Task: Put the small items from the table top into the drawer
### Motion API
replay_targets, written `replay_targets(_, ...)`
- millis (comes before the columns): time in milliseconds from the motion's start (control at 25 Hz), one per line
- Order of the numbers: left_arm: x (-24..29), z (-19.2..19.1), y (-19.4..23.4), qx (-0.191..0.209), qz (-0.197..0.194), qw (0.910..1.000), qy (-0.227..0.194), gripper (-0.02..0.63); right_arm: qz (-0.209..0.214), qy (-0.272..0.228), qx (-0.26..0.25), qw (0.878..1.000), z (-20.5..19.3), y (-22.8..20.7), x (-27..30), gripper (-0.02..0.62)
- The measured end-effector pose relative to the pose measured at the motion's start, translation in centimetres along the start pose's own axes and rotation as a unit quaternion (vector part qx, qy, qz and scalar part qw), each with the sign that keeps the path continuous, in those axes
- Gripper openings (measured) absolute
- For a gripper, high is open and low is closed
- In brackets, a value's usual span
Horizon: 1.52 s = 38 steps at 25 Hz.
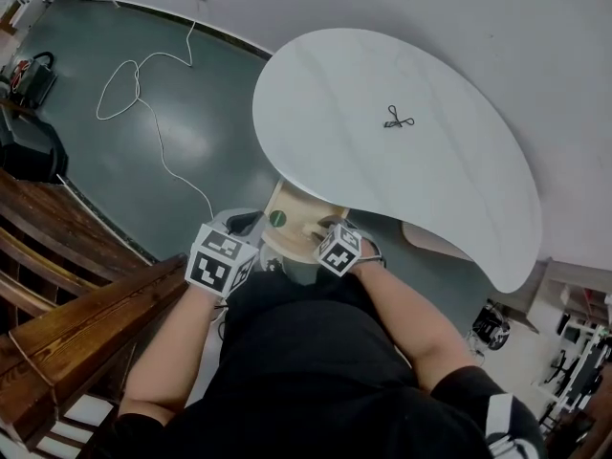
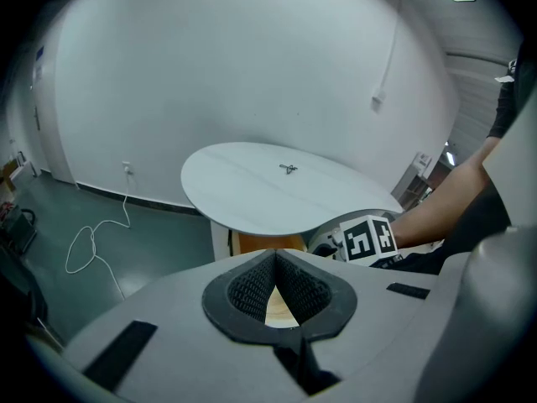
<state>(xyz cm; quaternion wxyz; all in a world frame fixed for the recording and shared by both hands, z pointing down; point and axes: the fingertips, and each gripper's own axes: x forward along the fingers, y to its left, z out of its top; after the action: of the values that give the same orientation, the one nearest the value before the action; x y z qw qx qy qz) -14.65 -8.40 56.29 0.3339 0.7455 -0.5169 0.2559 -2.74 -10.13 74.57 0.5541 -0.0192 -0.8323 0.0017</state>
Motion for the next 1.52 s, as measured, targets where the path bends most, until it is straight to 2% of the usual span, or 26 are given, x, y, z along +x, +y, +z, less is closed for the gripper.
replay_targets(160, -0.6, -0.1, 0.2, -0.009, 0.009, 0.9999, -0.002, 0.014, -0.010, 0.019, 0.000, 1.000, -0.6, -0.8, 1.5, 0.101)
replay_targets(360, -1.0, -0.8, 0.4, -0.021, 0.016, 0.9997, 0.000, 0.014, 0.002, 0.034, -0.009, 0.999, -1.0, -0.1, 3.1, 0.104)
replay_targets(560, -0.9, -1.3, 0.3, -0.025, 0.017, 0.9995, 0.002, 0.014, 0.014, 0.016, -0.005, 1.000, -0.4, 0.2, 3.1, 0.112)
replay_targets(800, -0.2, -0.9, -0.2, -0.015, 0.008, 0.9998, 0.003, 0.014, -0.001, -0.005, 0.025, 1.000, -0.4, -0.2, 0.8, 0.110)
replay_targets(920, 0.0, -0.4, -0.5, -0.006, 0.000, 1.0000, -0.002, 0.014, -0.012, -0.031, 0.053, 0.998, 0.0, -0.3, -1.2, 0.098)
replay_targets(1080, 0.7, 1.0, -1.3, 0.009, -0.012, 0.9999, -0.008, 0.014, -0.032, -0.071, 0.078, 0.994, 0.7, -0.8, -4.6, 0.016)
replay_targets(1320, 1.3, 3.2, -2.6, 0.032, -0.023, 0.9991, -0.017, 0.014, -0.056, -0.149, 0.127, 0.979, 2.3, -2.4, -10.1, 0.008)
replay_targets(1520, 1.5, 5.3, -3.4, 0.041, -0.026, 0.9983, -0.031, 0.014, -0.095, -0.184, 0.148, 0.967, 2.4, -5.8, -14.2, 0.008)
